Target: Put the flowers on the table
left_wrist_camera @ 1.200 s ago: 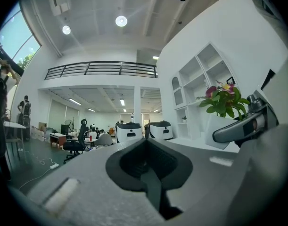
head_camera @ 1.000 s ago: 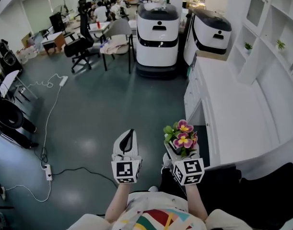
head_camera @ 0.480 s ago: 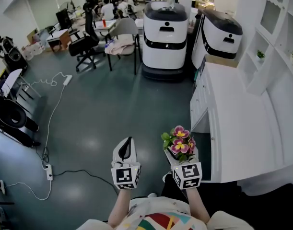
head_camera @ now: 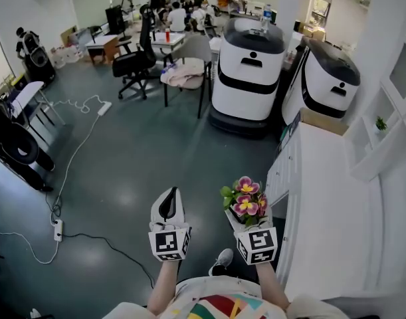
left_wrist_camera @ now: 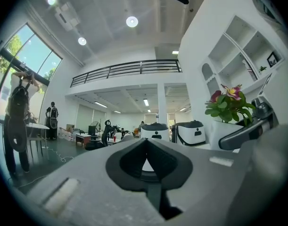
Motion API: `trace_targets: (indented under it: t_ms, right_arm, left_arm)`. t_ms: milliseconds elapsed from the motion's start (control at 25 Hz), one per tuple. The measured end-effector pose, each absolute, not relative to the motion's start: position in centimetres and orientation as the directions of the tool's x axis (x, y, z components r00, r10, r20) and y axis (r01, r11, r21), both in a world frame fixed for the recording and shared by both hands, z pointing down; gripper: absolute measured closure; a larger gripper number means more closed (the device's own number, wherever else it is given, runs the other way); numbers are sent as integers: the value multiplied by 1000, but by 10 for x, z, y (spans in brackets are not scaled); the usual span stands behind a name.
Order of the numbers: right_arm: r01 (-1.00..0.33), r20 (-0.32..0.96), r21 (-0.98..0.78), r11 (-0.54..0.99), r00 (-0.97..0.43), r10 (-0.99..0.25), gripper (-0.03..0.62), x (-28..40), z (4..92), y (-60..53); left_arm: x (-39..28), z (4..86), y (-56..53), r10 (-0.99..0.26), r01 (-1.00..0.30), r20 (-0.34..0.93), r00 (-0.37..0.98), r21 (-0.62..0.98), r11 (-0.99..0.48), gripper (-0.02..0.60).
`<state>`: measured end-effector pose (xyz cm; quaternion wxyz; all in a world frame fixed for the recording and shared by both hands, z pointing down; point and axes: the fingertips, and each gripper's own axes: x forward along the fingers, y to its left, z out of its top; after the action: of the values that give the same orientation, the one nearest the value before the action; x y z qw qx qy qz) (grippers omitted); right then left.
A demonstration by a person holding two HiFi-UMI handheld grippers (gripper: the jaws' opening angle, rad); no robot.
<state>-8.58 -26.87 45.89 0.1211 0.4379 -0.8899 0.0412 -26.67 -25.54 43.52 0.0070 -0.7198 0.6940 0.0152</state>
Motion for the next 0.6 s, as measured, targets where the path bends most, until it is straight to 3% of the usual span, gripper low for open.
trace_targets:
  t_ms: [280,600]
  right_arm:
    - [-812,233,19,584,-564,-792,258,-33,461,-329]
    - [-905,196,2,425,-416,-888,258,54,449,-370]
  left_arm:
    - [-208,431,-322,-995,-996,-43,87,-3,-87,578]
    - [-117,413,-387,-959,-961,-71,275,-37,-273,578]
